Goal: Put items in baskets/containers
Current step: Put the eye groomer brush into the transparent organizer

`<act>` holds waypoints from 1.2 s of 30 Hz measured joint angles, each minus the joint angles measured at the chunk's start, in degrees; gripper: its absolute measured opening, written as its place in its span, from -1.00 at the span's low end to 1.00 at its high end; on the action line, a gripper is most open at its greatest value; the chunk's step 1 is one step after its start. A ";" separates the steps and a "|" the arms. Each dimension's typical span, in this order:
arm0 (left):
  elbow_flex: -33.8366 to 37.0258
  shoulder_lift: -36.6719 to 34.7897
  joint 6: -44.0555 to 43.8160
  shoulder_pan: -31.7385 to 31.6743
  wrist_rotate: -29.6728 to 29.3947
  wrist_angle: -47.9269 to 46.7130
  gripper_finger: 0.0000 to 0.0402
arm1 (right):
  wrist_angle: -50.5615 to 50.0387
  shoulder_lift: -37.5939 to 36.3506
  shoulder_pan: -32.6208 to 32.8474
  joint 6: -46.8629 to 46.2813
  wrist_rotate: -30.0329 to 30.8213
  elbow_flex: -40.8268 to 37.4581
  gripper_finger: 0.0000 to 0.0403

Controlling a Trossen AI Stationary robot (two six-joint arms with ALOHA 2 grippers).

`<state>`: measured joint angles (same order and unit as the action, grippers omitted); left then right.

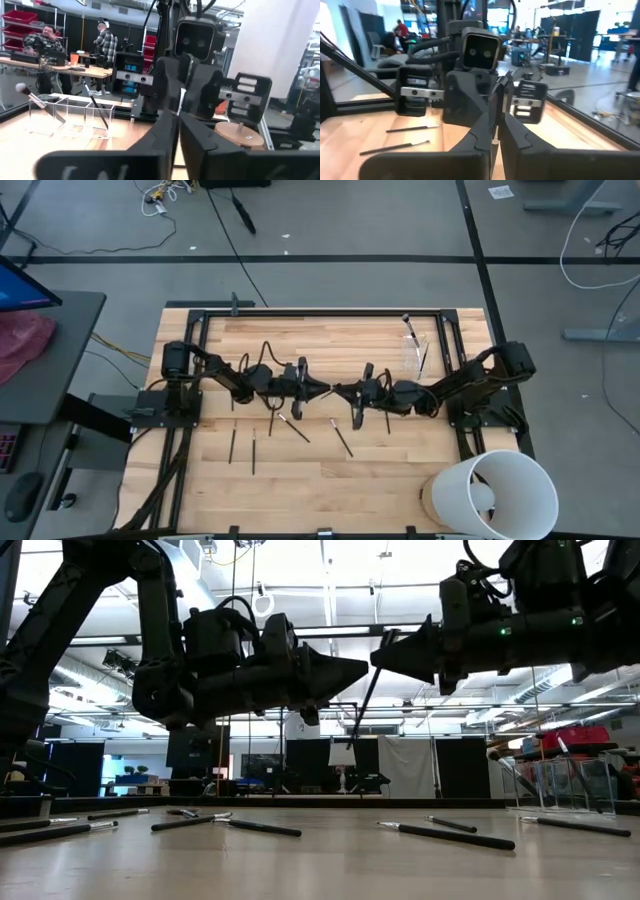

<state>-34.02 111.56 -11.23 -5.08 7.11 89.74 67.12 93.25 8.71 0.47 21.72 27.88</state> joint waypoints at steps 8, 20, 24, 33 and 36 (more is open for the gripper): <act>0.02 -0.03 0.05 0.00 -2.59 -6.45 -0.32 | -25.62 -18.58 -0.05 -0.30 10.69 0.00 -0.95; 0.04 -0.03 -0.08 0.00 -2.57 -8.29 -0.22 | -57.72 -43.22 -7.03 -4.59 36.58 -0.02 -0.95; 0.04 -0.03 -0.06 0.00 -2.71 -8.27 -0.25 | -65.70 -44.56 -14.66 -9.24 35.26 -0.02 -0.95; 0.04 -0.03 -0.10 0.00 -2.99 -8.36 -0.26 | -78.17 -44.50 -26.48 -16.11 31.15 -0.04 -0.95; 0.04 -0.03 -0.09 0.00 -2.99 -8.36 -0.26 | -83.26 -44.50 -28.83 -20.15 27.52 -0.04 -0.95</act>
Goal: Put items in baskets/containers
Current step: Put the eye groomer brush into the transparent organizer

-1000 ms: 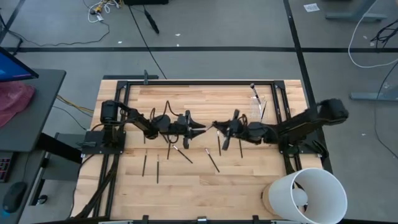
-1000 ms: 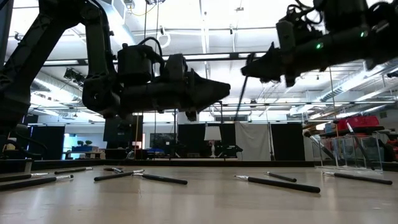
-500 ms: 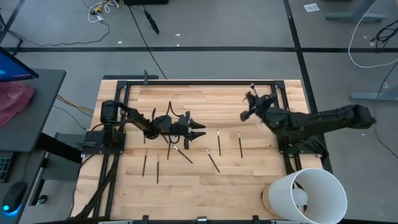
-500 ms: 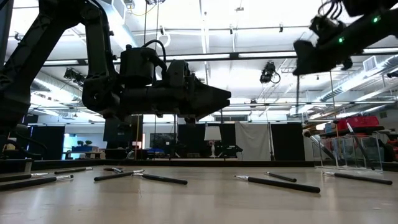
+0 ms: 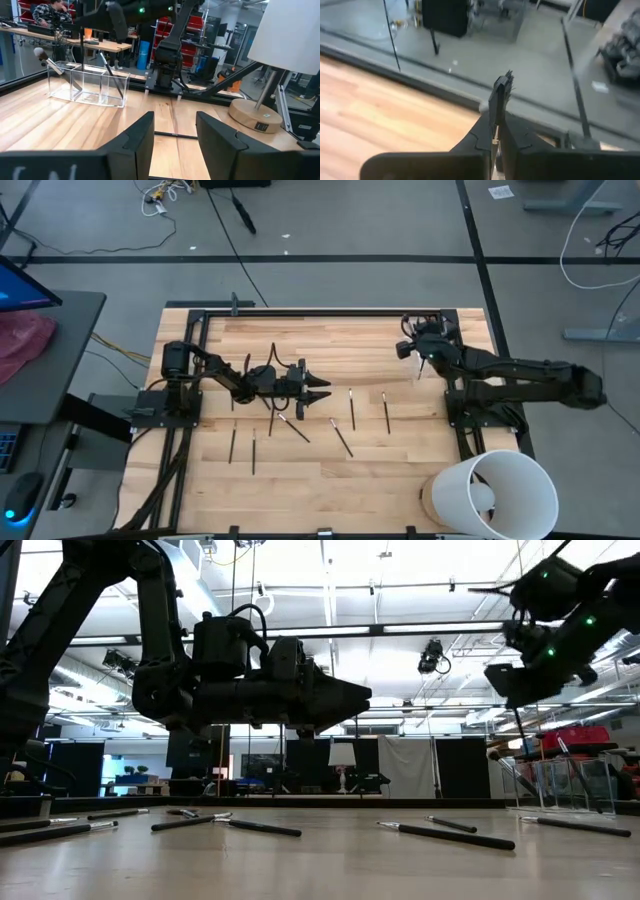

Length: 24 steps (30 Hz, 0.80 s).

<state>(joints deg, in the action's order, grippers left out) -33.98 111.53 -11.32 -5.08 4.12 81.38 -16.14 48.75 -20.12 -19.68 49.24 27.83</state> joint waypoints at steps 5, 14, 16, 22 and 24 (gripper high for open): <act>0.00 0.00 0.03 0.00 -0.01 -0.02 -0.26 | -2.96 0.02 -3.33 -3.92 -0.90 -1.60 -0.95; 0.00 0.00 -0.01 0.09 0.00 -0.07 -0.26 | -2.30 0.02 -8.14 -8.63 -5.84 -3.96 -0.93; 0.00 0.00 -0.01 0.09 0.00 -0.07 -0.26 | -2.22 0.02 -8.78 -9.19 -6.80 -4.23 -0.89; 0.00 0.00 -0.03 0.09 0.00 -0.08 -0.26 | -2.33 0.02 -9.53 -10.41 -8.03 -4.46 -0.71; 0.00 0.00 -0.03 0.09 0.00 -0.09 -0.26 | -2.36 0.02 -9.53 -10.94 -8.18 -4.46 -0.65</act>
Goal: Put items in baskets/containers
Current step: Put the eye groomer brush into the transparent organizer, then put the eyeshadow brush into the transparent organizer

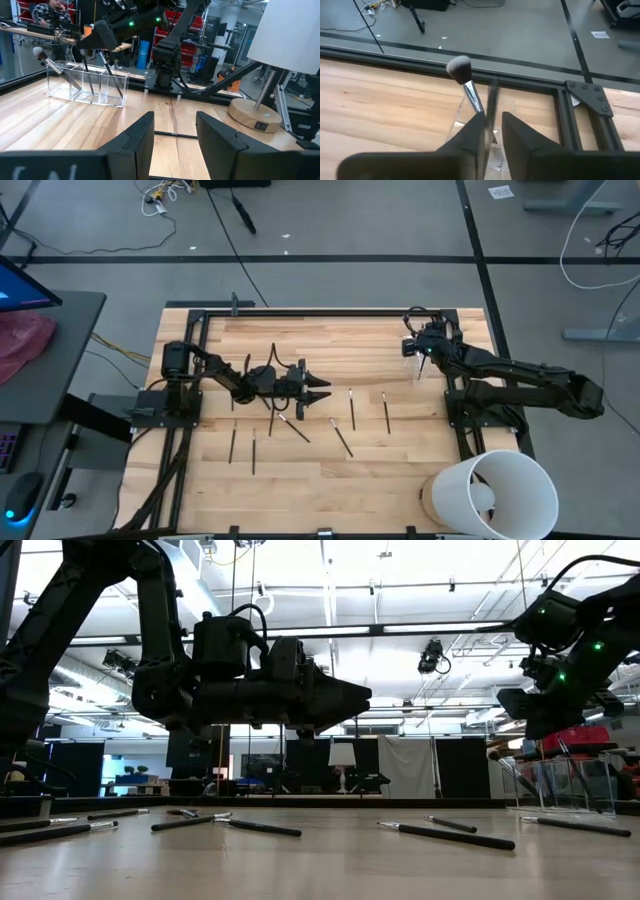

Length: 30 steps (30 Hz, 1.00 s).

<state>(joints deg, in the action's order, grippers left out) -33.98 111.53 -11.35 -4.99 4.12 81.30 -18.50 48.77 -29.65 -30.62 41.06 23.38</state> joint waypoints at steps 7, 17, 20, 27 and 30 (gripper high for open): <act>0.00 0.02 -0.04 0.11 0.00 0.00 -0.26 | -0.09 -0.15 0.00 0.34 -0.02 0.00 -0.40; 0.00 0.07 -1.05 0.11 0.01 0.00 -0.26 | 0.01 -5.37 0.29 4.02 0.00 1.47 -0.14; 0.00 0.07 -1.05 0.11 0.02 0.00 -0.26 | 0.21 -6.49 1.33 6.45 -0.27 2.89 -0.13; 0.00 0.07 -1.03 0.09 0.02 0.00 -0.26 | 12.32 -6.30 5.79 15.49 -12.78 3.99 -0.19; 0.00 0.07 -1.52 0.07 0.04 0.07 -0.26 | 17.53 -5.10 8.67 18.26 -19.41 4.00 -0.21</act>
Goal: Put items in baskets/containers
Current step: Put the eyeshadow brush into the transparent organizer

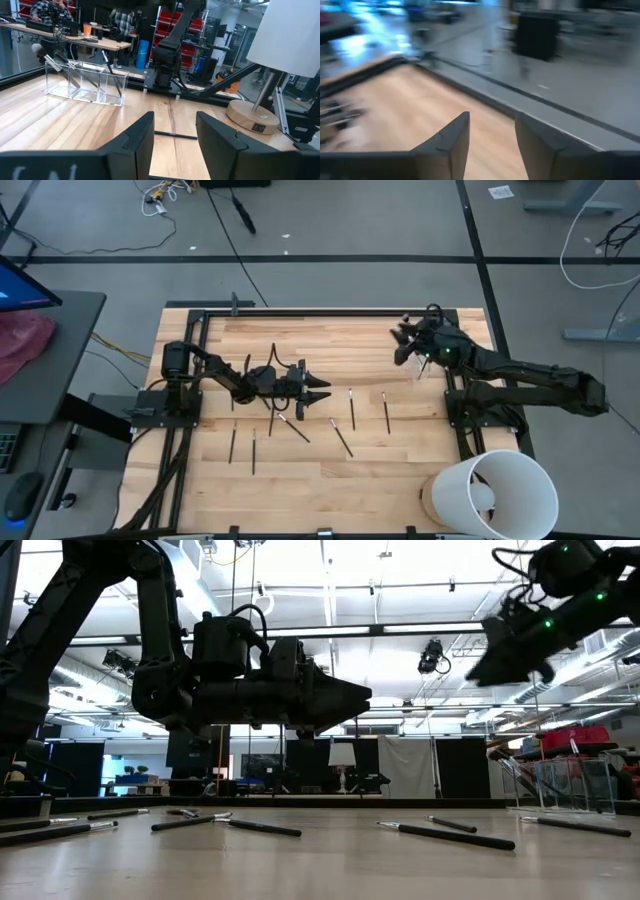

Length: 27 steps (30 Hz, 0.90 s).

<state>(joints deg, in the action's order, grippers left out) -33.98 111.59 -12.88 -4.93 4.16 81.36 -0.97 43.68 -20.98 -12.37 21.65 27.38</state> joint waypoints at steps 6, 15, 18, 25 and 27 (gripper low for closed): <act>0.20 -1.74 -0.99 -0.11 2.14 -1.95 -0.26 | 8.73 7.30 7.17 2.39 -7.67 0.00 -0.27; 0.28 -16.56 4.45 -0.11 -4.65 -33.78 -0.38 | 24.39 25.89 16.13 4.51 -9.11 0.02 -0.33; 0.28 -21.86 2.98 -0.11 -9.35 -47.23 -0.43 | 29.45 32.21 18.11 4.35 -9.22 0.02 -0.35; 0.26 -28.41 -10.13 -0.11 -15.72 -72.65 -0.52 | 44.44 45.70 20.47 2.84 -9.21 0.04 -0.39; 0.24 -28.55 -15.07 -0.04 -15.77 -78.87 -0.55 | 48.58 48.73 20.49 2.34 -9.19 0.04 -0.39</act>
<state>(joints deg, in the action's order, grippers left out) -33.74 83.05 -27.95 -4.97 -11.60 2.49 47.61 92.40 -0.49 -10.02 12.46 27.42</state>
